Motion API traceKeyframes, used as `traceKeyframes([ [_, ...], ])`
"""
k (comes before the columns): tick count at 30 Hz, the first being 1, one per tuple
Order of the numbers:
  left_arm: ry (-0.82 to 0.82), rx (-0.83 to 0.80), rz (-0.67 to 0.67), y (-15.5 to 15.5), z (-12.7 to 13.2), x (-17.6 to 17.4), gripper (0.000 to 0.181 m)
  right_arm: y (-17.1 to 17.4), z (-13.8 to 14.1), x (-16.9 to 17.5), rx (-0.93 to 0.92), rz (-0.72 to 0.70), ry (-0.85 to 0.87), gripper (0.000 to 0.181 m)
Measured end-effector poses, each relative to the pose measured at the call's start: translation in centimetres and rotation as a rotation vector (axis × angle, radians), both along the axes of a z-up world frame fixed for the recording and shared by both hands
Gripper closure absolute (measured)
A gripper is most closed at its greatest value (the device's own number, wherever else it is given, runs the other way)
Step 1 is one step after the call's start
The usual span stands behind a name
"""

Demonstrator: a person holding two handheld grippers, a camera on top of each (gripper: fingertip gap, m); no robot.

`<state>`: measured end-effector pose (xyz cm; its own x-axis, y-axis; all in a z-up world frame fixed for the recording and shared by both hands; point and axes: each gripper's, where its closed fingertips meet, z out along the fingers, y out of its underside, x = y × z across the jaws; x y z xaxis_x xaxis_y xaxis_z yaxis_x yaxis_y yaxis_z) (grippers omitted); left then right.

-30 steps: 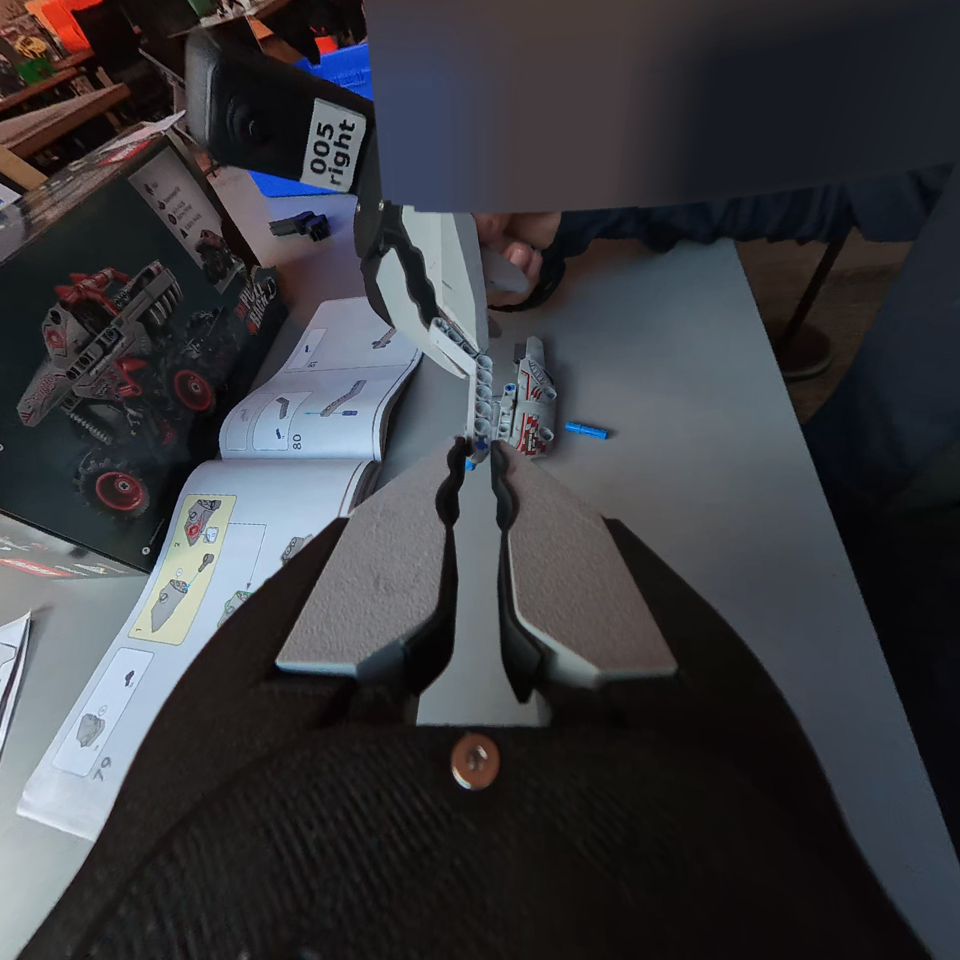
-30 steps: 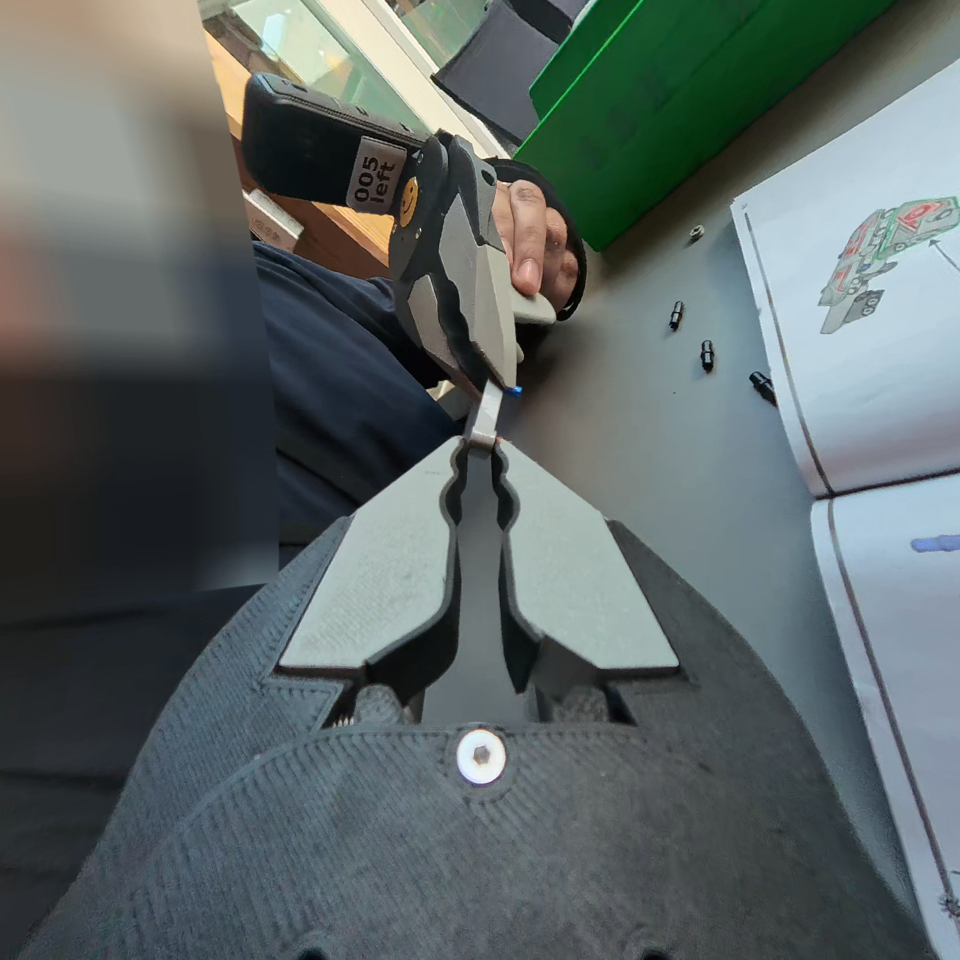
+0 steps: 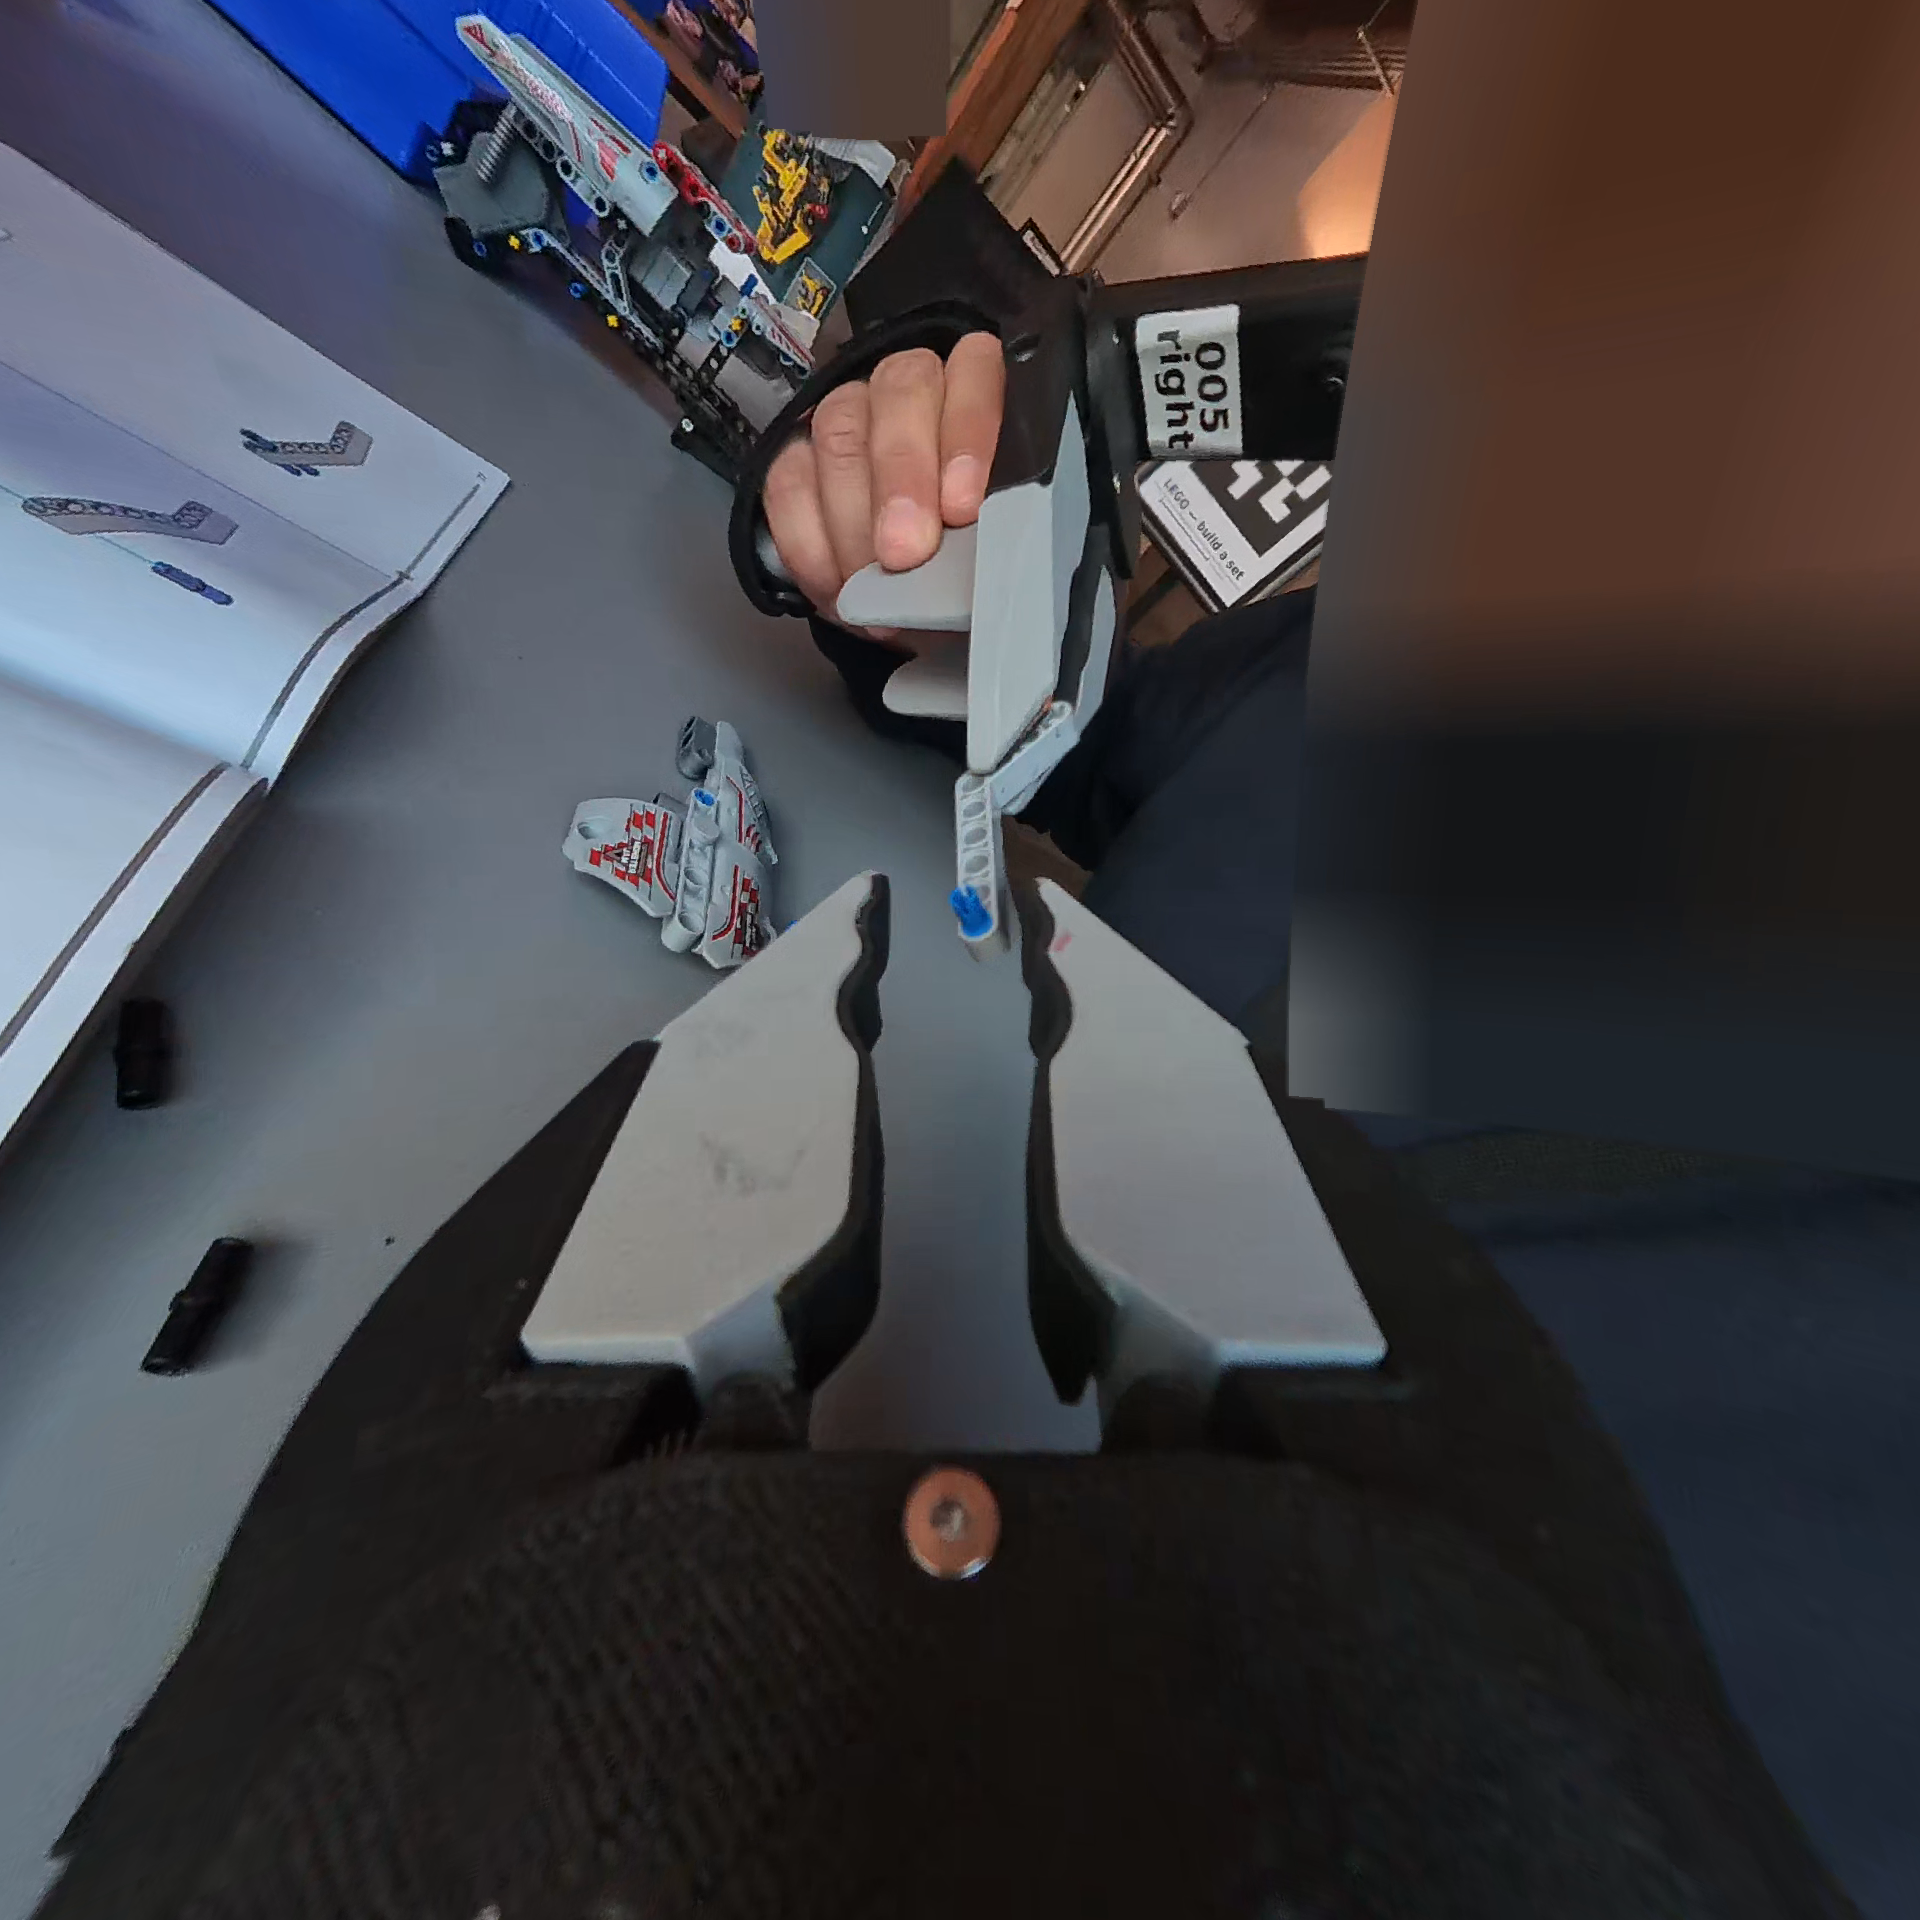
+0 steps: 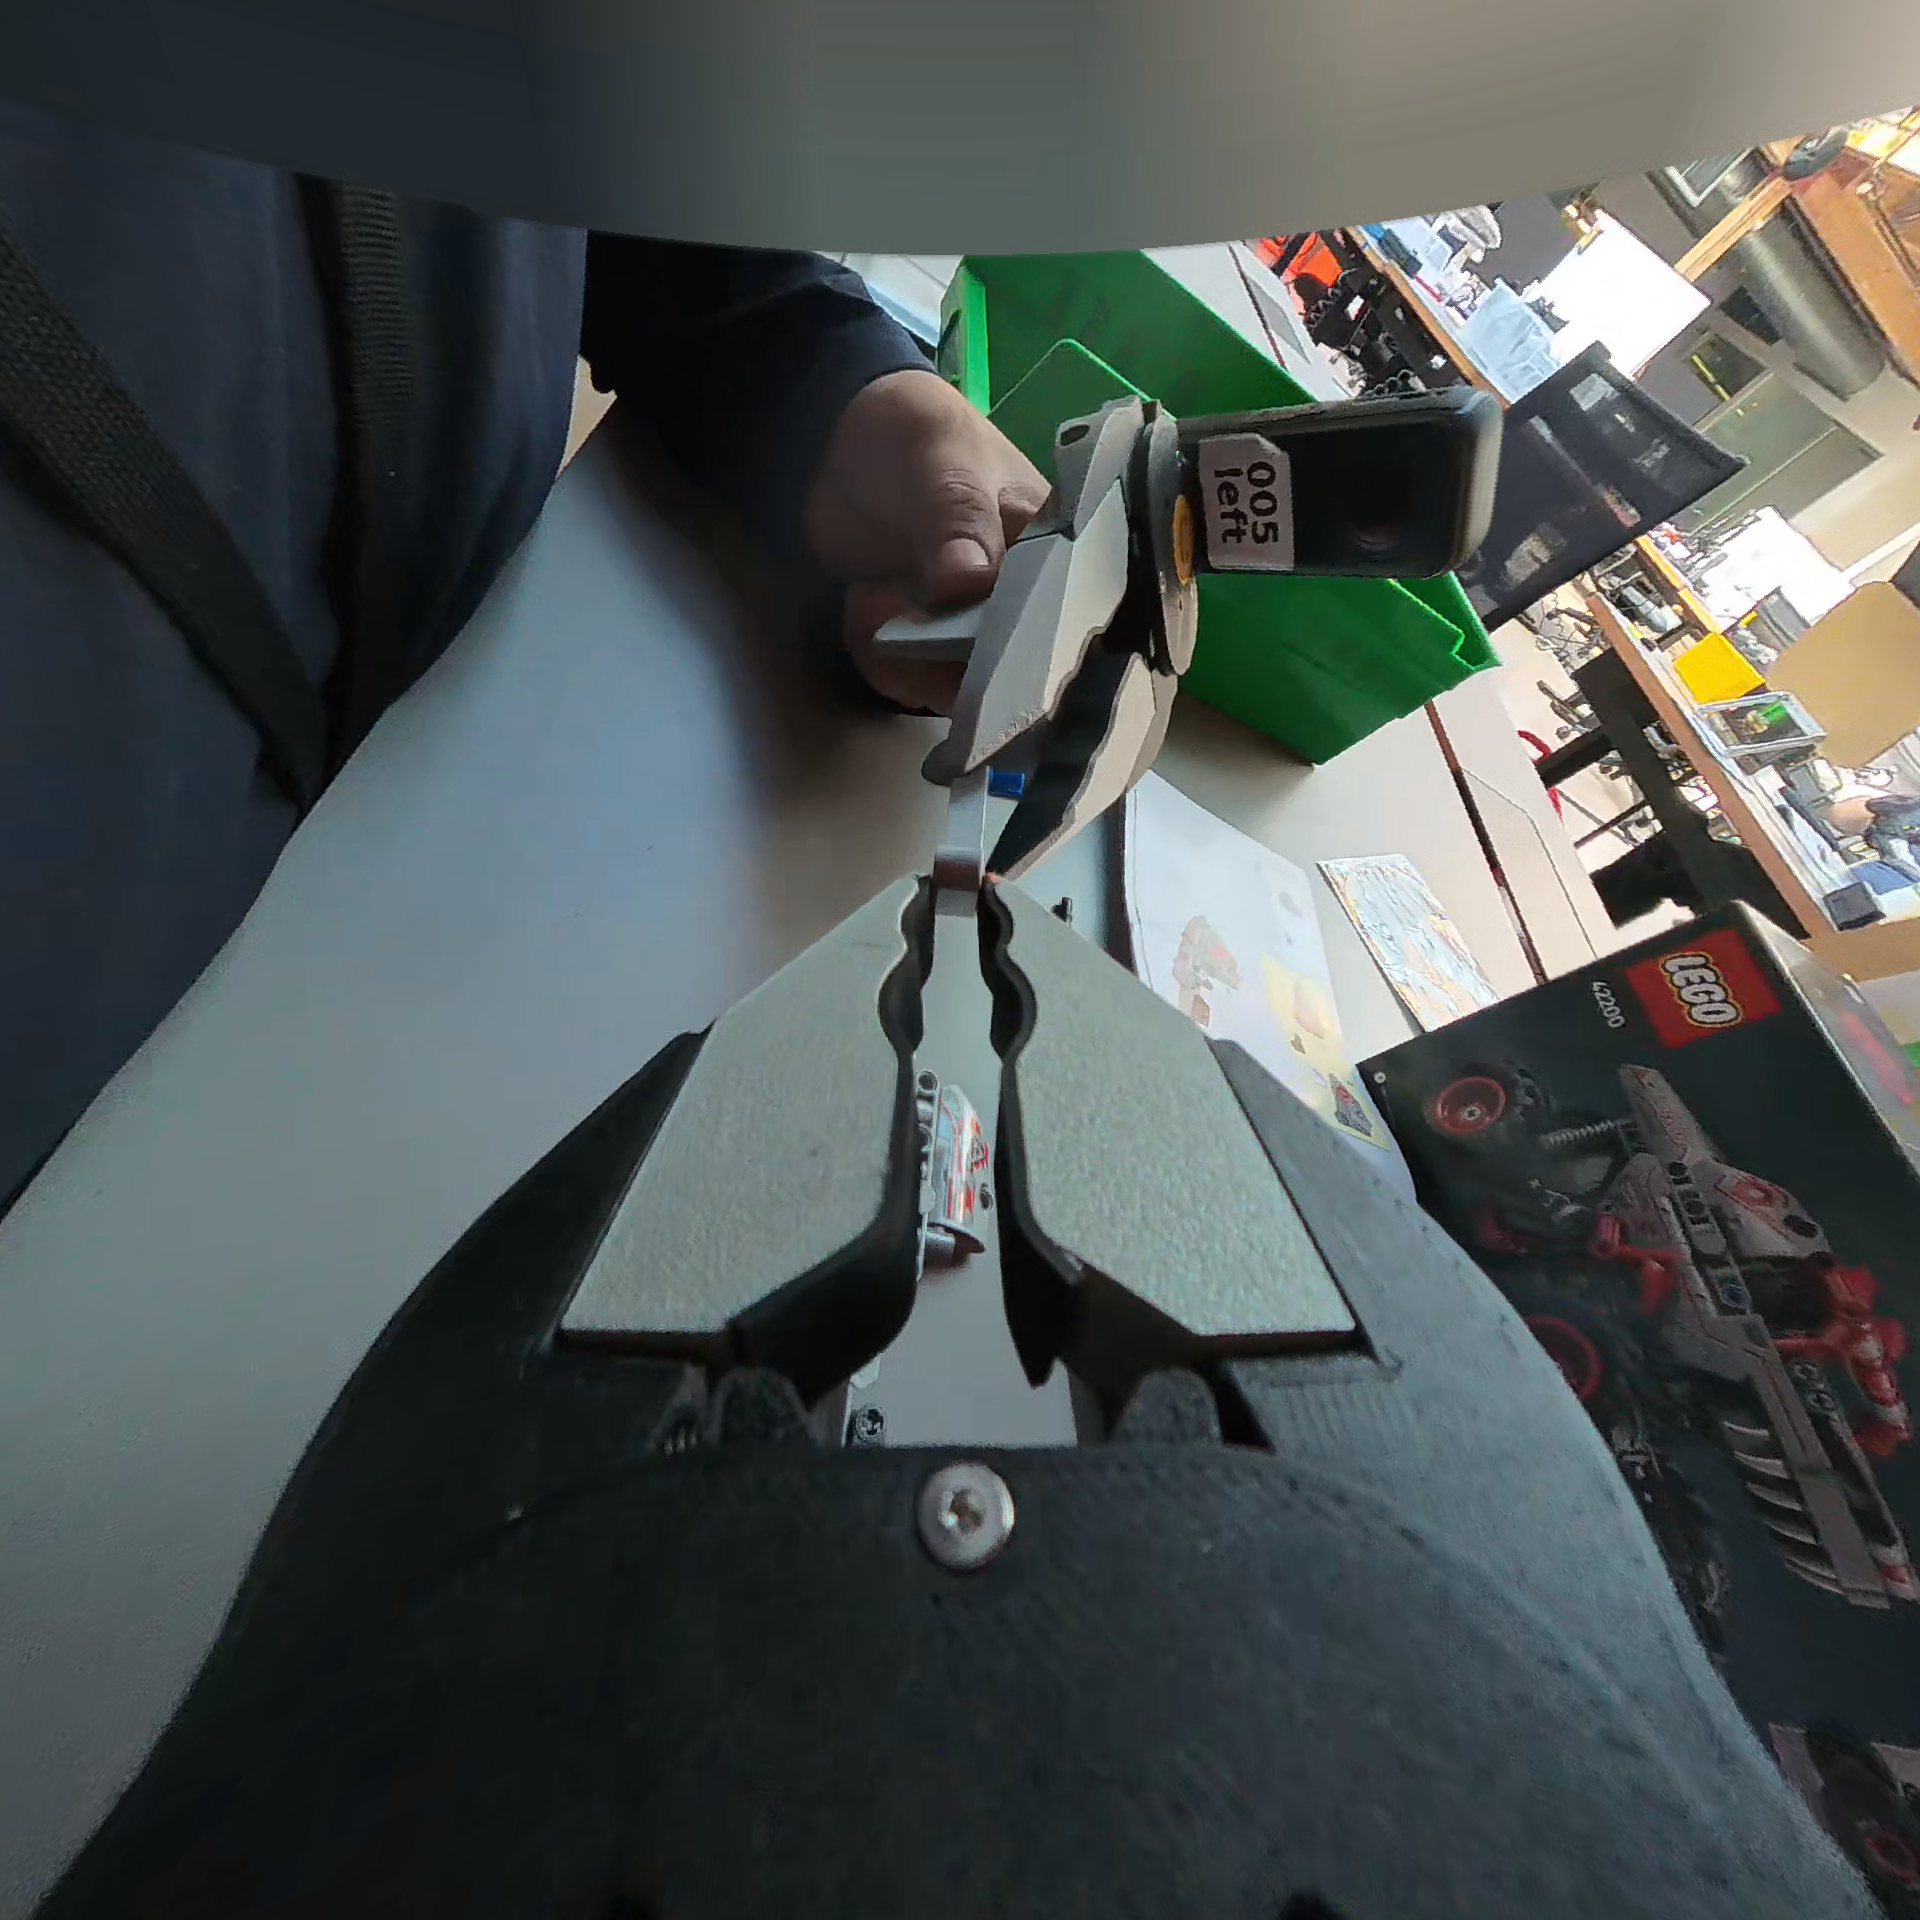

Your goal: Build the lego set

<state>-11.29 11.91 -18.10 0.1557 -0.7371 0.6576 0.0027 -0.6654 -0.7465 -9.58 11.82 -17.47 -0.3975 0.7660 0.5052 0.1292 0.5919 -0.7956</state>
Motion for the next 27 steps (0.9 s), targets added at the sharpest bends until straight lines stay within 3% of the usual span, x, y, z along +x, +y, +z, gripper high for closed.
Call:
traceKeyframes([
  [4,0.005,0.017,-0.009,-0.2,0.1,0.1,0.171,0.1,-0.4,-0.2,0.040,-0.020,-0.007,0.177],
  [11,0.018,0.038,0.004,-0.2,0.2,-0.1,0.173,0.5,-0.1,-0.3,0.022,-0.034,0.006,0.177],
  [14,0.026,0.045,0.023,0.0,0.2,-0.4,0.169,1.2,0.0,-0.6,-0.065,-0.067,-0.015,0.177],
  [18,0.105,0.112,0.092,0.8,-0.1,-1.1,0.162,3.5,0.0,-1.0,-0.368,-0.137,-0.091,0.177],
  [23,0.322,0.281,0.202,2.0,-1.3,-2.0,0.157,4.8,0.6,-0.7,-0.930,-0.042,-0.207,0.177],
  [27,0.534,0.462,0.293,3.0,-2.0,-2.7,0.152,5.0,0.4,-0.7,-1.148,0.012,-0.270,0.177],
])
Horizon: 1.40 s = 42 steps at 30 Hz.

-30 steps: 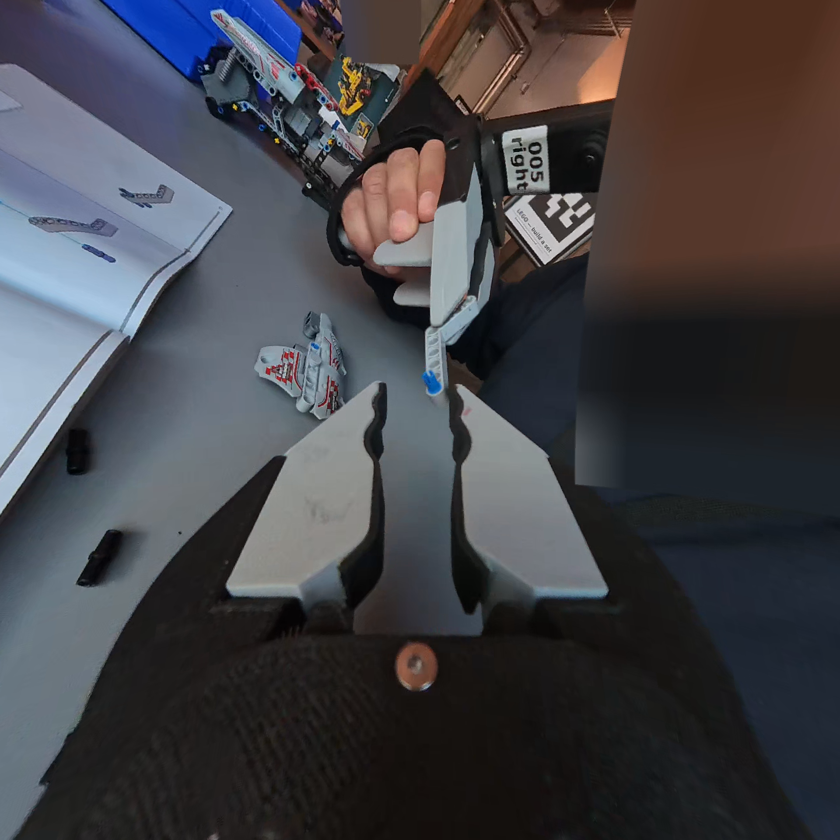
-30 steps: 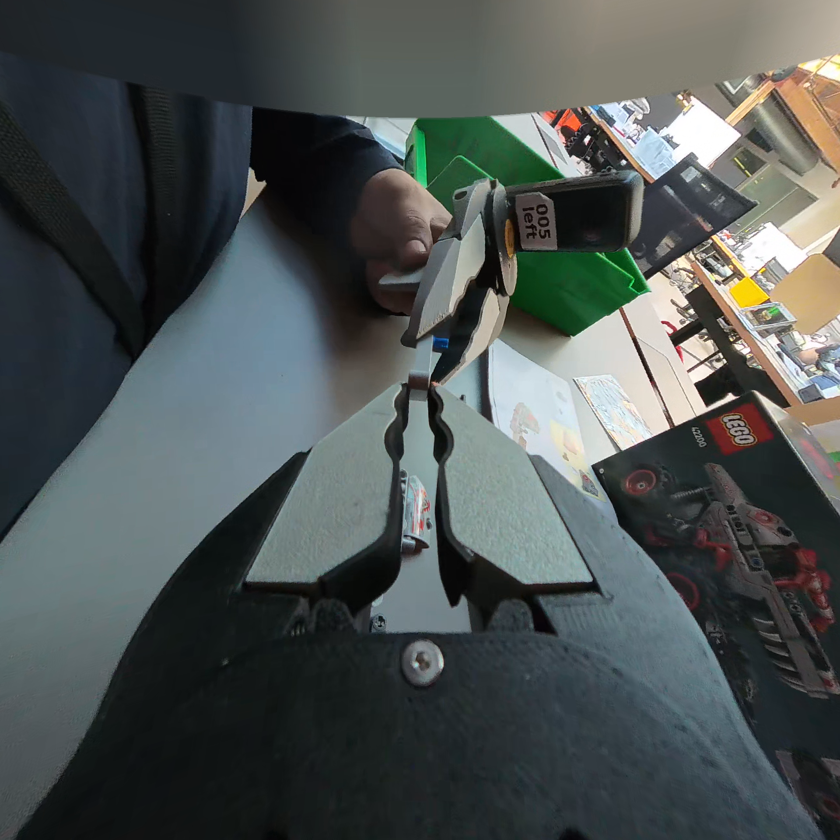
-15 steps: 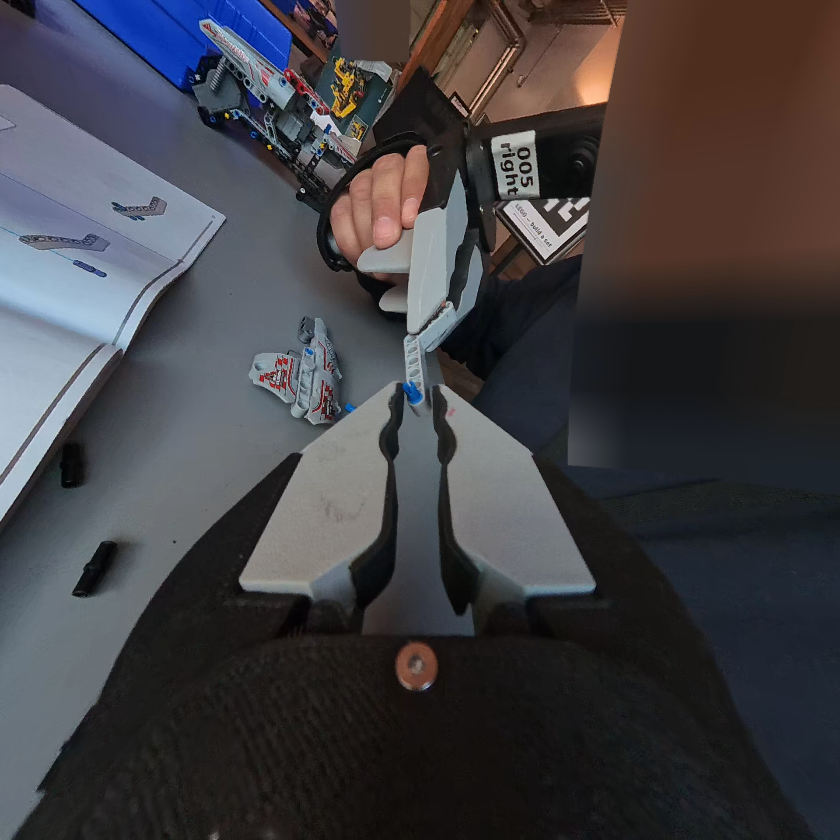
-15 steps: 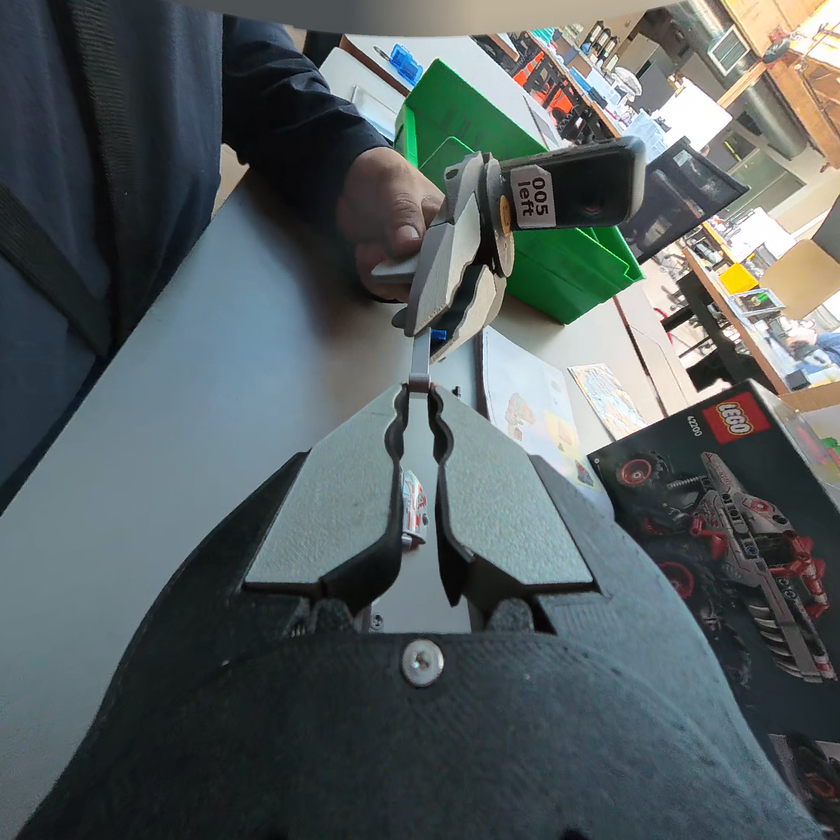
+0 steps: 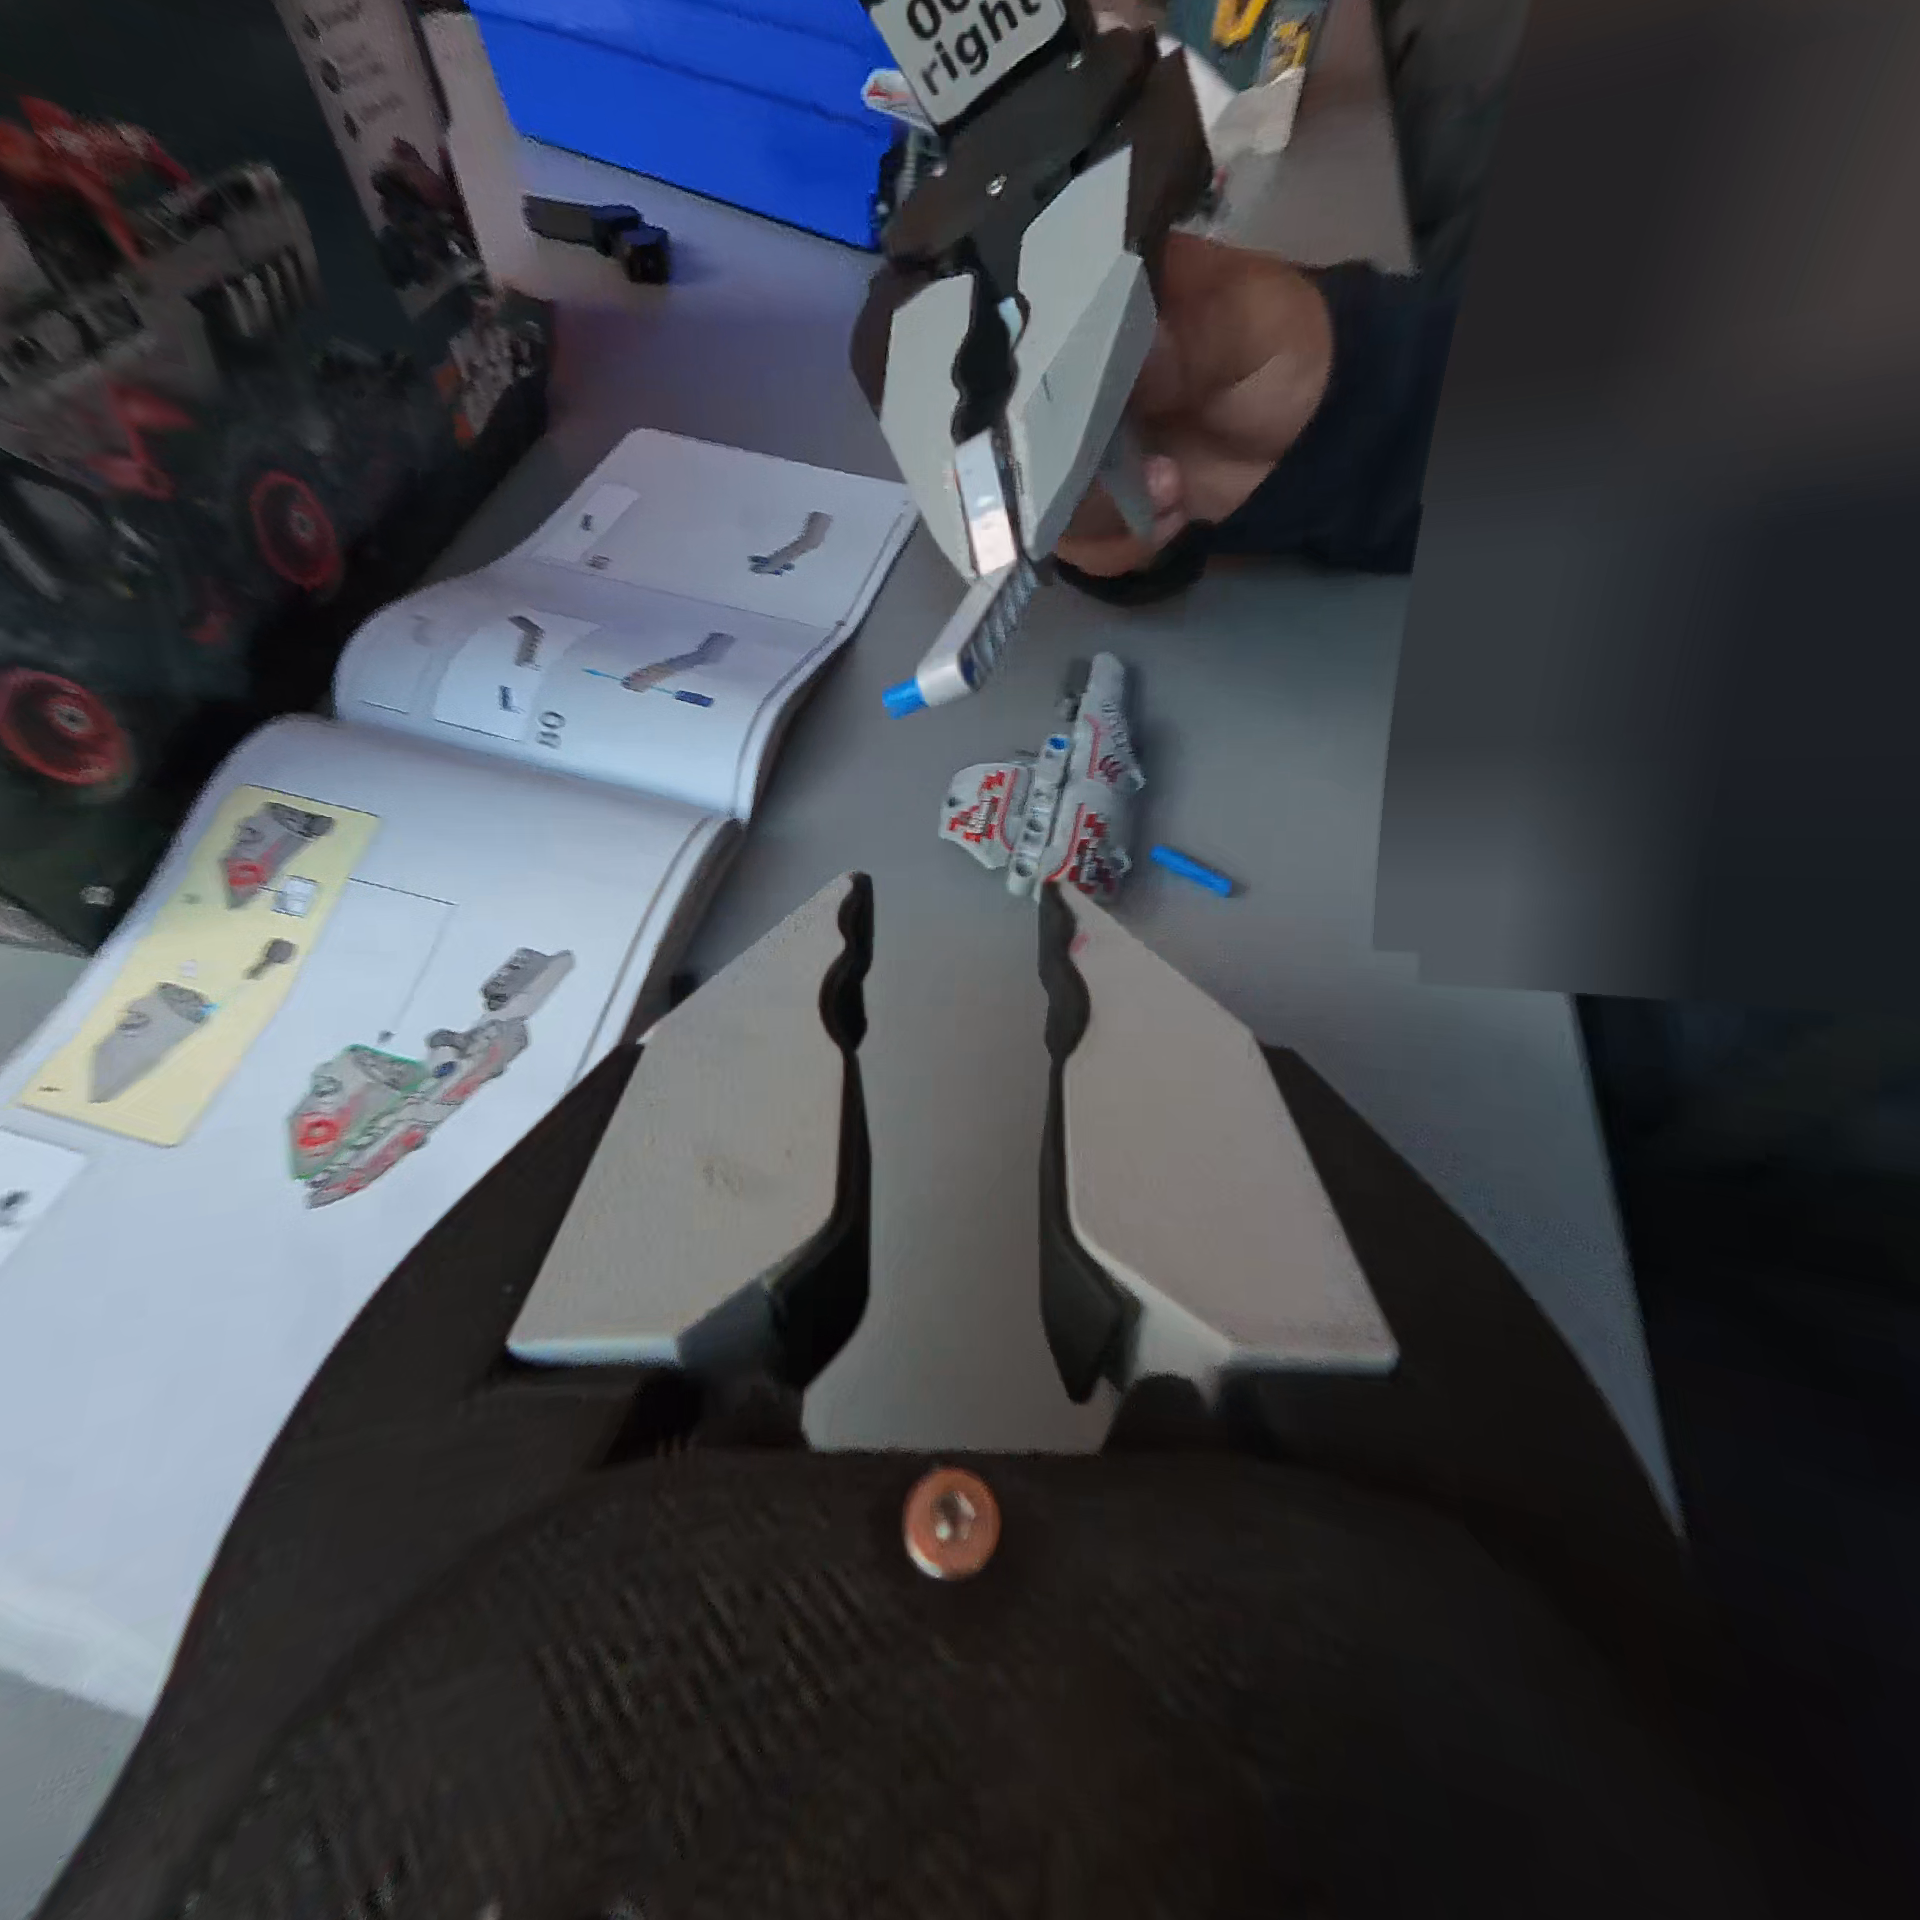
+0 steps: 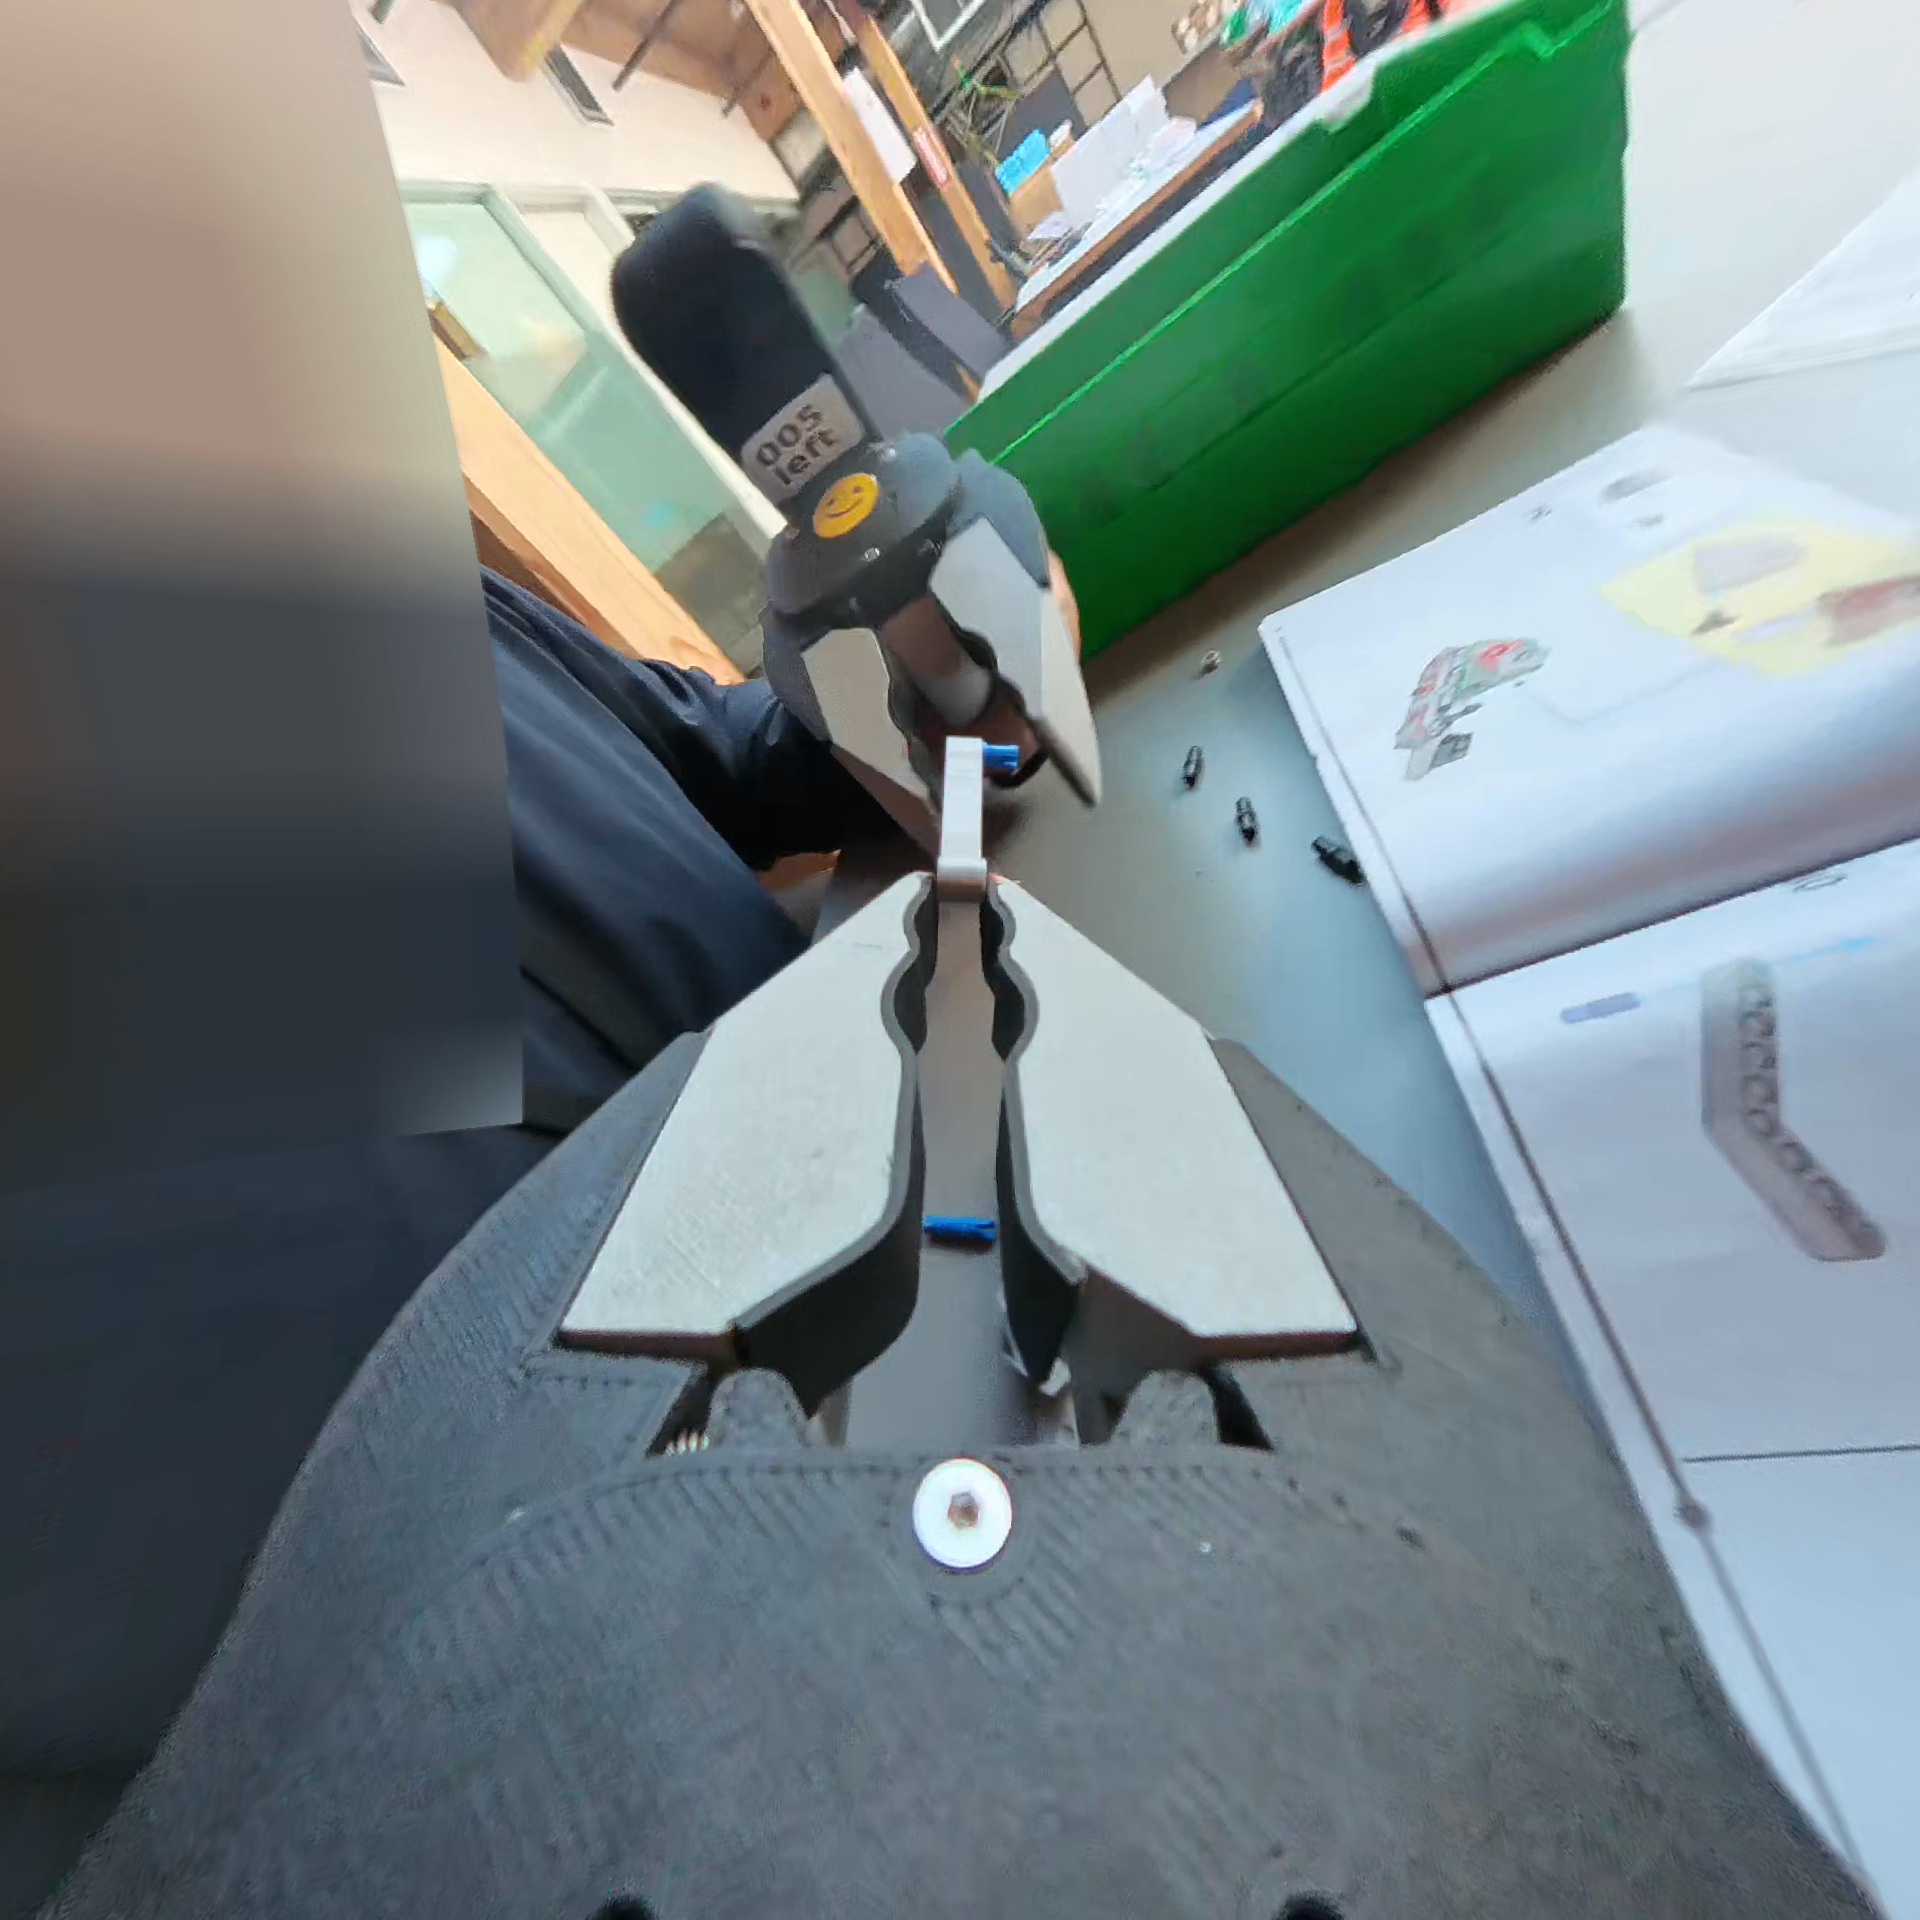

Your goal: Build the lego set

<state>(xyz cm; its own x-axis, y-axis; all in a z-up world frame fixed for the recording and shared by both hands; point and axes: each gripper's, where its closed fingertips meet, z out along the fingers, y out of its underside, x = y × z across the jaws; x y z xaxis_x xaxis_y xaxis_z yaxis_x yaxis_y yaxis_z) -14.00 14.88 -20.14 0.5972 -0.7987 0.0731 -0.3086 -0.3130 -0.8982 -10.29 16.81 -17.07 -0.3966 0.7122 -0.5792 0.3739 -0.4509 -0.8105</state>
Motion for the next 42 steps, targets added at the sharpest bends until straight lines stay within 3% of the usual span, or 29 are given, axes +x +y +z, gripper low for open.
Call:
traceKeyframes([
  [5,0.177,0.270,0.035,0.1,1.1,0.4,0.150,-1.4,-1.1,-0.4,-0.064,0.071,-0.084,0.177],
  [9,0.206,0.341,-0.034,-1.1,1.3,1.4,0.173,-2.5,-1.3,-0.1,-0.092,0.127,-0.117,0.177],
  [13,0.205,0.351,-0.078,-1.7,1.2,2.0,0.175,-3.0,-1.5,0.5,-0.098,0.170,-0.136,0.177],
  [18,0.146,0.248,-0.100,-1.8,0.7,2.0,0.176,-2.3,-2.8,1.1,0.044,0.142,-0.198,0.175],
  [23,-0.001,0.100,-0.041,-0.9,1.2,0.3,0.176,0.5,-2.9,2.2,0.234,-0.002,-0.234,0.167],
  [26,-0.047,0.006,-0.017,-0.9,0.6,-0.7,0.176,0.0,-2.7,3.4,0.323,-0.090,-0.240,0.168],
  [30,-0.042,-0.113,-0.041,-1.7,-0.9,-0.6,0.175,-3.0,-5.2,4.6,0.332,-0.180,-0.403,0.171],
  [34,-0.018,-0.172,-0.080,-2.8,-1.8,-0.1,0.176,-5.4,-5.5,4.8,0.210,-0.240,-0.466,0.164],
  [40,0.035,-0.239,-0.143,-4.6,-3.0,-0.1,0.175,-5.4,-8.0,3.8,0.241,-0.308,-0.625,0.159],
  [42,0.025,-0.252,-0.161,-5.1,-3.1,-0.1,0.176,-4.9,-8.5,3.5,0.293,-0.332,-0.668,0.167],
])
